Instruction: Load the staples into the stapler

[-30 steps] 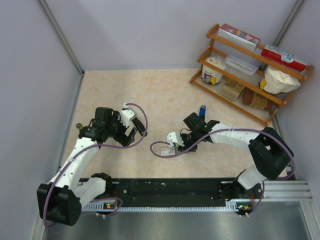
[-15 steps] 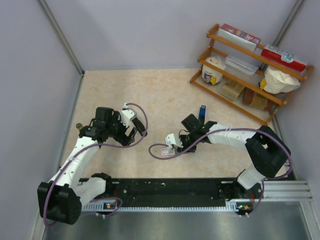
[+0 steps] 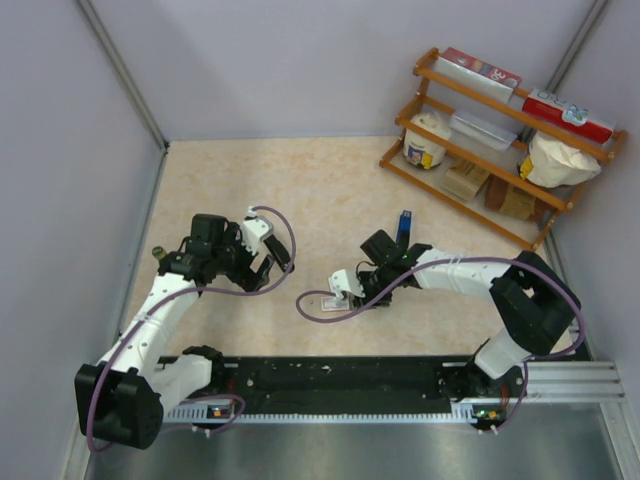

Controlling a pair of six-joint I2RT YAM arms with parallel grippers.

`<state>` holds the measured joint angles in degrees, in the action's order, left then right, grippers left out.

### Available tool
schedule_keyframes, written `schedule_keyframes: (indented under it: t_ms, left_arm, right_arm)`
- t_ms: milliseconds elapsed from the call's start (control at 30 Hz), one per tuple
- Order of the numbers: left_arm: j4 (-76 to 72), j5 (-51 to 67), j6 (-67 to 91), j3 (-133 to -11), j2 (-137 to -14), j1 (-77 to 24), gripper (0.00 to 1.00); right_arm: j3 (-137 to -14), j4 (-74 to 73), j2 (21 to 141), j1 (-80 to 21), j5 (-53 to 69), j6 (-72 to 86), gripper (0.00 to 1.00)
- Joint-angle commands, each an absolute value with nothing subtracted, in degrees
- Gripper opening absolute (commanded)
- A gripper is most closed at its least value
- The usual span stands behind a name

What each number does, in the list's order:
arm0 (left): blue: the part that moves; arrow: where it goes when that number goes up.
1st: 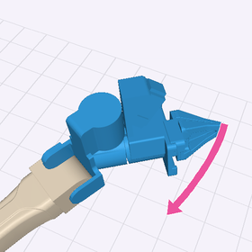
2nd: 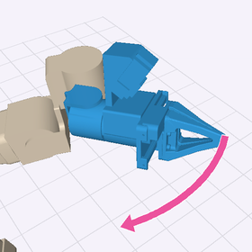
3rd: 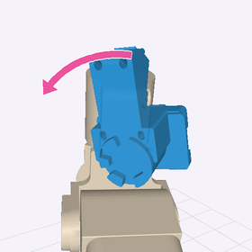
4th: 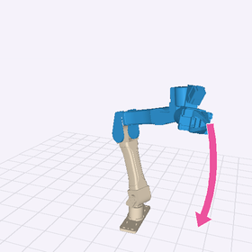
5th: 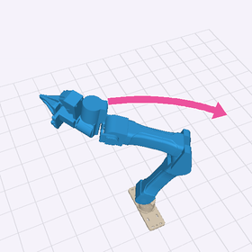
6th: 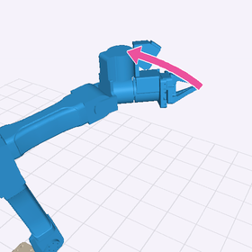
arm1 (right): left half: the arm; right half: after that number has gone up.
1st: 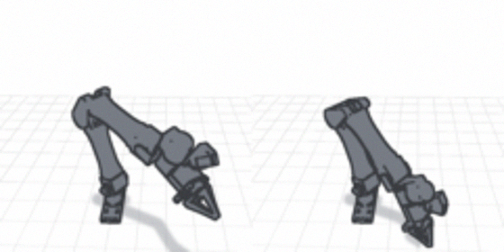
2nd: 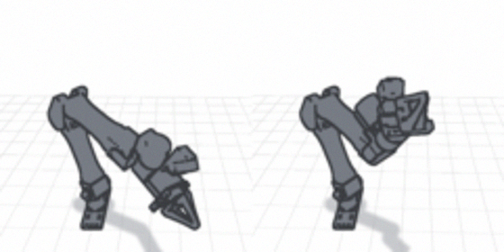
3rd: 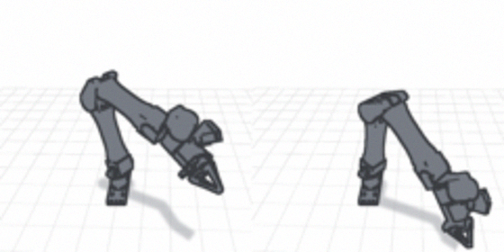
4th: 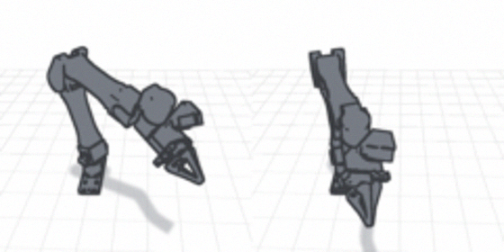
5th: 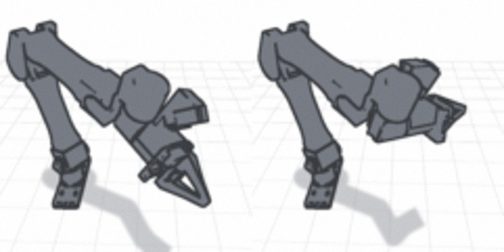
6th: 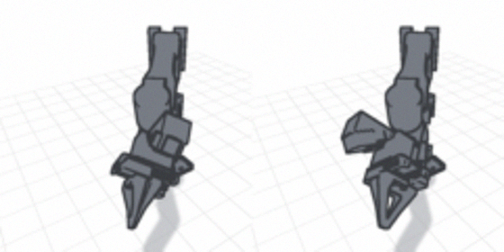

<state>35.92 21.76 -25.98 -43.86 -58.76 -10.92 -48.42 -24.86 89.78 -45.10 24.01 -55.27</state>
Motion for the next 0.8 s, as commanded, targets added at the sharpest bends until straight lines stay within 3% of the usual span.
schedule_keyframes:
  t_ms: [0, 433, 767]
  left_arm:
    - [33.75, 22.41, -25.66, -44.74, -58.80, -10.46, 0.99]
    - [33.66, 22.50, -25.75, -44.74, -59.24, -10.37, 0.99]
    - [33.57, 22.59, -25.66, -44.65, -59.15, -10.28, 0.99]
  right_arm:
    - [-49.57, -22.94, 90.70, -46.76, 23.82, -54.49, 0.40]
    - [-50.54, -22.50, 91.93, -47.81, 22.41, -53.00, 0.40]
    - [-50.98, -22.24, 92.02, -47.72, 21.89, -51.94, 0.28]
